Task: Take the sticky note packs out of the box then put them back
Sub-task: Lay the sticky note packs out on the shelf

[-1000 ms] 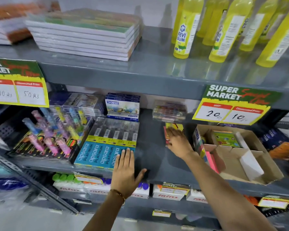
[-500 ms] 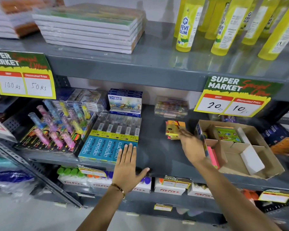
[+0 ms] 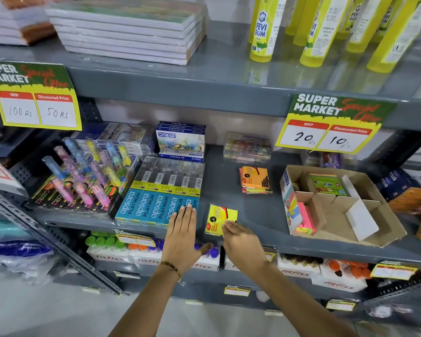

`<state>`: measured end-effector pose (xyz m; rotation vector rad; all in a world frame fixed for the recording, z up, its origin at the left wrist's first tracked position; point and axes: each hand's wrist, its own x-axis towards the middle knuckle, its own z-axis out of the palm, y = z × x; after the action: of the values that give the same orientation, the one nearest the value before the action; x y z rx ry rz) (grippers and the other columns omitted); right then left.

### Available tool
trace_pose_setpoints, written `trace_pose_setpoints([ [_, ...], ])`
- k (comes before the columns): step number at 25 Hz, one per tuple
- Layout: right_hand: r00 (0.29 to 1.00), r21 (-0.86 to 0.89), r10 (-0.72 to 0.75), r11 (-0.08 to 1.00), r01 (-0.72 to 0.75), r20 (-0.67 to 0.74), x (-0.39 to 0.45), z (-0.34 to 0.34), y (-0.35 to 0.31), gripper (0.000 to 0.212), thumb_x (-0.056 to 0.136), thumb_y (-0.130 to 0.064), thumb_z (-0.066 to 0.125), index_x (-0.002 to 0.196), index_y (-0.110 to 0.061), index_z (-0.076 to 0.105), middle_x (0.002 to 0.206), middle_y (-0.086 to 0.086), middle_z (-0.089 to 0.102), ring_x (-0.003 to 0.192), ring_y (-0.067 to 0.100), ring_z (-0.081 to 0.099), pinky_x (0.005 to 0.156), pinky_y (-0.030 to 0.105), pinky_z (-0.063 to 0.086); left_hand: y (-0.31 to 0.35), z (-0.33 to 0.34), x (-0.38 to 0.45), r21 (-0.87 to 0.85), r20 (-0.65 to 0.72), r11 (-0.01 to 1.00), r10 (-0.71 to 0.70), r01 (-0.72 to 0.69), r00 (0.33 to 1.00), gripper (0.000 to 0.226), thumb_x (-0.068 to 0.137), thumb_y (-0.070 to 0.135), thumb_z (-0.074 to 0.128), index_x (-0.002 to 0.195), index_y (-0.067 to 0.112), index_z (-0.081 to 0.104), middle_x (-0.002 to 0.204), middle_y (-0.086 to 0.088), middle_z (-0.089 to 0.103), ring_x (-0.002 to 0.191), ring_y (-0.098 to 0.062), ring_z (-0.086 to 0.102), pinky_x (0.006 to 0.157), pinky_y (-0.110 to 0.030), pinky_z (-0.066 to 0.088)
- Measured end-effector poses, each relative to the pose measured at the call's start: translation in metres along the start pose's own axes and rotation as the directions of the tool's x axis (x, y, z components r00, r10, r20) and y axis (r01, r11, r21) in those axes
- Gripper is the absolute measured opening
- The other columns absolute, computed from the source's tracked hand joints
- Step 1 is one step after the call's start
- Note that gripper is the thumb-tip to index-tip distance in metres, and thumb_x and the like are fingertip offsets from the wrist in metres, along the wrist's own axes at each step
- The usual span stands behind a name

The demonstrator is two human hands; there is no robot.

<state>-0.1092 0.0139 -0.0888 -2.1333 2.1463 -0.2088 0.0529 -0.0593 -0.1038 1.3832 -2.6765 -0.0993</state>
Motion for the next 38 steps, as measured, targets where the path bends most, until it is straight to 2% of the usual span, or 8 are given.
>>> trace_pose_setpoints([
  [4, 0.941, 0.132, 0.208, 0.975, -0.178, -0.268, 0.029, -0.024, 0.035, 0.039, 0.093, -0.010, 0.052, 0.131, -0.004, 0.054, 0.139, 0.014, 0.054, 0.126, 0.027, 0.053, 0.110, 0.040, 0.039, -0.002, 0.005, 0.002, 0.017, -0.017, 1.000, -0.012, 0.012, 1.000, 0.098, 0.074, 0.072, 0.039, 0.135, -0.003, 0.035, 0.139, -0.022, 0.044, 0.128, -0.038, 0.040, 0.104, -0.052, 0.024],
  [8, 0.935, -0.010, 0.352, 0.936, -0.353, -0.048, 0.080, -0.046, 0.088, 0.057, 0.098, -0.006, 0.041, 0.151, -0.010, 0.018, 0.161, 0.010, 0.012, 0.148, 0.028, 0.012, 0.120, 0.036, 0.014, -0.004, 0.010, 0.004, -0.021, -0.049, 1.000, 0.016, -0.017, 0.999, 0.095, 0.073, 0.067, 0.054, 0.135, -0.004, 0.036, 0.139, -0.024, 0.044, 0.127, -0.040, 0.040, 0.104, -0.052, 0.024],
  [12, 0.942, -0.109, 0.331, 0.936, -0.334, -0.048, 0.086, -0.045, 0.102, 0.056, 0.089, 0.010, 0.044, 0.139, -0.016, 0.043, 0.144, 0.013, 0.048, 0.128, 0.032, 0.050, 0.099, 0.041, 0.047, -0.003, 0.011, 0.005, -0.005, -0.089, 1.000, 0.012, -0.012, 0.996, 0.101, 0.059, 0.062, 0.072, 0.130, -0.003, 0.043, 0.131, -0.022, 0.053, 0.120, -0.038, 0.050, 0.099, -0.050, 0.029],
  [16, 0.878, -0.220, 0.171, 0.930, -0.294, -0.448, 0.061, -0.062, 0.091, 0.055, 0.059, 0.010, 0.078, 0.108, -0.014, 0.071, 0.106, 0.006, 0.075, 0.092, 0.018, 0.073, 0.066, 0.029, 0.059, -0.003, 0.012, 0.004, 0.018, -0.120, 1.000, 0.019, -0.017, 0.993, 0.099, 0.062, 0.064, 0.069, 0.130, -0.004, 0.043, 0.132, -0.022, 0.052, 0.121, -0.038, 0.049, 0.098, -0.050, 0.031],
  [19, 0.810, -0.142, 0.069, 0.973, -0.185, -0.583, 0.012, -0.045, 0.085, 0.052, 0.046, 0.016, 0.085, 0.092, -0.006, 0.077, 0.092, 0.010, 0.078, 0.080, 0.022, 0.076, 0.067, 0.039, 0.062, -0.003, 0.014, 0.004, 0.007, -0.081, 1.000, -0.016, 0.017, 0.997, 0.100, 0.067, 0.065, 0.064, 0.136, -0.001, 0.035, 0.140, -0.020, 0.044, 0.128, -0.037, 0.040, 0.104, -0.049, 0.024],
  [27, 0.866, -0.153, 0.082, 0.972, -0.180, -0.494, -0.053, 0.004, 0.062, 0.040, 0.043, 0.010, 0.088, 0.079, -0.004, 0.079, 0.082, 0.011, 0.078, 0.073, 0.024, 0.076, 0.065, 0.044, 0.061, -0.003, 0.016, 0.004, -0.030, -0.074, 0.999, -0.020, 0.017, 0.997, 0.101, 0.068, 0.063, 0.065, 0.138, -0.001, 0.030, 0.143, -0.021, 0.039, 0.131, -0.038, 0.035, 0.107, -0.048, 0.020],
  [33, 0.803, 0.118, 0.237, 0.971, -0.206, -0.547, -0.032, -0.010, 0.061, 0.021, 0.080, -0.003, 0.063, 0.096, -0.004, 0.076, 0.103, 0.014, 0.075, 0.094, 0.032, 0.071, 0.082, 0.052, 0.059, -0.004, 0.016, 0.005, -0.029, -0.063, 0.999, -0.023, 0.021, 0.998, 0.101, 0.075, 0.065, 0.056, 0.143, 0.003, 0.013, 0.151, -0.019, 0.023, 0.139, -0.035, 0.019, 0.111, -0.045, 0.007],
  [38, 0.938, 0.115, 0.332, 0.940, -0.320, -0.098, 0.067, -0.050, 0.087, 0.056, 0.096, -0.010, 0.046, 0.149, -0.018, 0.028, 0.160, 0.007, 0.017, 0.147, 0.030, 0.016, 0.119, 0.042, 0.018, -0.004, 0.013, 0.005, -0.026, -0.087, 1.000, 0.010, -0.013, 0.996, 0.100, 0.067, 0.063, 0.066, 0.136, -0.003, 0.035, 0.139, -0.024, 0.043, 0.128, -0.041, 0.040, 0.104, -0.052, 0.025],
])
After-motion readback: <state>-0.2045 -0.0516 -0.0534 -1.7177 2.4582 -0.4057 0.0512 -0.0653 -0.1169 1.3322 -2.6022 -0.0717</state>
